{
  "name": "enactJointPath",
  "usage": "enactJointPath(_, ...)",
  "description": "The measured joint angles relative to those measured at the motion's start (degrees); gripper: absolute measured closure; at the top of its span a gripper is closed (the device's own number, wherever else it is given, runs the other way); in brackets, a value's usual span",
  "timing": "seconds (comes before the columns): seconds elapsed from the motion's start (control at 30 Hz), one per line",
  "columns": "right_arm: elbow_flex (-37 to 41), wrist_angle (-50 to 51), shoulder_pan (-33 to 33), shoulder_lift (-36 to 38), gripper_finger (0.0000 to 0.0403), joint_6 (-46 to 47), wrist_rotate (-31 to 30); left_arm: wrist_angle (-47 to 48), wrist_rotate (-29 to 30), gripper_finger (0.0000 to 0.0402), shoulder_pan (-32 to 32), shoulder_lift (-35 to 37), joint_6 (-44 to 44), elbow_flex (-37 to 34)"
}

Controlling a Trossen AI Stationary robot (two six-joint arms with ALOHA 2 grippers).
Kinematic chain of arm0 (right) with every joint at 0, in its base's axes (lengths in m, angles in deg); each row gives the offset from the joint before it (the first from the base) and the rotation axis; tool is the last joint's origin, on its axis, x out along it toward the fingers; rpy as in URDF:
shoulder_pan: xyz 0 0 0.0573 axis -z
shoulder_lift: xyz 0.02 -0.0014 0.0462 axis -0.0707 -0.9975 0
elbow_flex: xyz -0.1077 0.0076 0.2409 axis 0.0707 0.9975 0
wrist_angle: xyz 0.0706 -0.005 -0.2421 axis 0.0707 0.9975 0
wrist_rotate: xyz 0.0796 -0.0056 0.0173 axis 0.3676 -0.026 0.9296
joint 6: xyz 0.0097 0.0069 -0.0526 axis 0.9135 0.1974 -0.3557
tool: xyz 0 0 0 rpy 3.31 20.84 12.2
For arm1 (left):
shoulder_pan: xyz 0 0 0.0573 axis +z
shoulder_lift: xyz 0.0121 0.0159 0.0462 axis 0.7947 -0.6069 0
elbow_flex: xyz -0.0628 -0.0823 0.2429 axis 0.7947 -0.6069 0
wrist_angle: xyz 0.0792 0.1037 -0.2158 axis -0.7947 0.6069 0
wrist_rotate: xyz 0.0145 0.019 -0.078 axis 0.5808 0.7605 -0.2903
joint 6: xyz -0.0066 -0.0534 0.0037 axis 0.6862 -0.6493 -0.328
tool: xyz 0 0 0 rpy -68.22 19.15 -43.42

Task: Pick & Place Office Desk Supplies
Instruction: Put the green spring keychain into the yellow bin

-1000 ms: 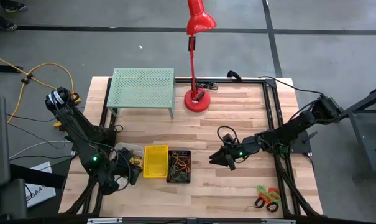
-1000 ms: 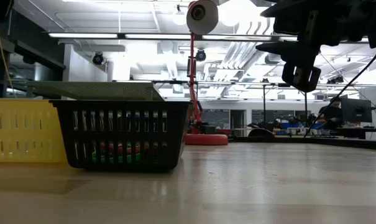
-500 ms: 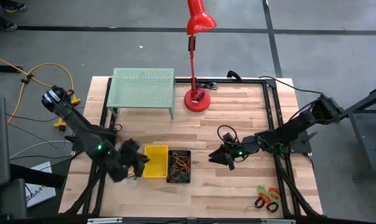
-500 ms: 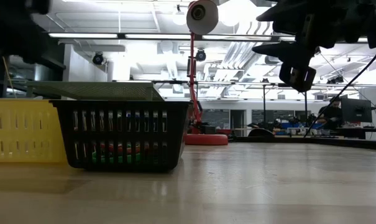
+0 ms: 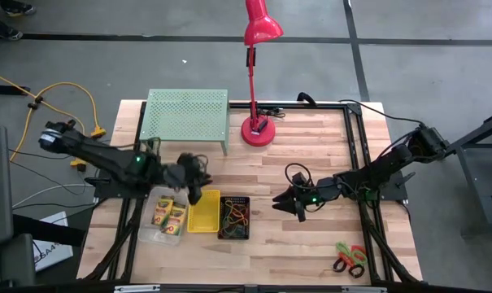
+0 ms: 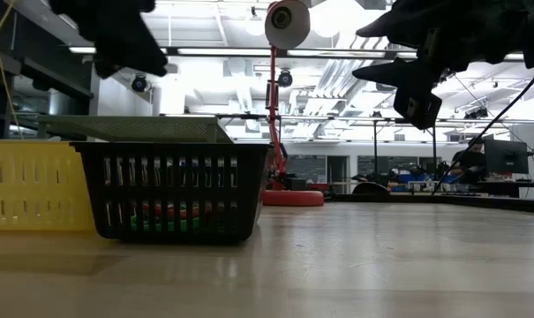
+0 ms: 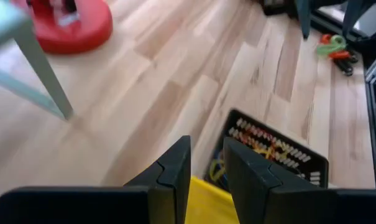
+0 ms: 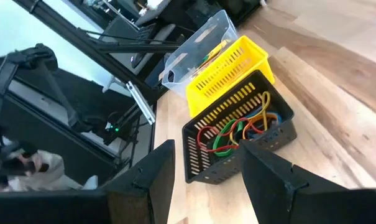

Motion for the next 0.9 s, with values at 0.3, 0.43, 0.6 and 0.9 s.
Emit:
enactJointPath(0.3,0.0,0.0,0.0,0.0,0.0237,-4.3,-3.9,-1.0,-14.5,0.0311,14.9,6.8,16.8,0.0)
enactJointPath(0.43,0.0,0.0,0.0,0.0,0.0237,-4.7,-4.7,-0.8,-16.6,0.0311,18.2,9.6,20.7,0.0)
enactJointPath(0.6,0.0,0.0,0.0,0.0,0.0237,-4.7,-4.7,-1.1,-15.7,0.0311,20.5,11.7,24.0,0.0)
enactJointPath(0.9,0.0,0.0,0.0,0.0,0.0237,-4.7,-4.7,-1.0,-14.4,0.0311,22.5,11.9,23.6,0.0)
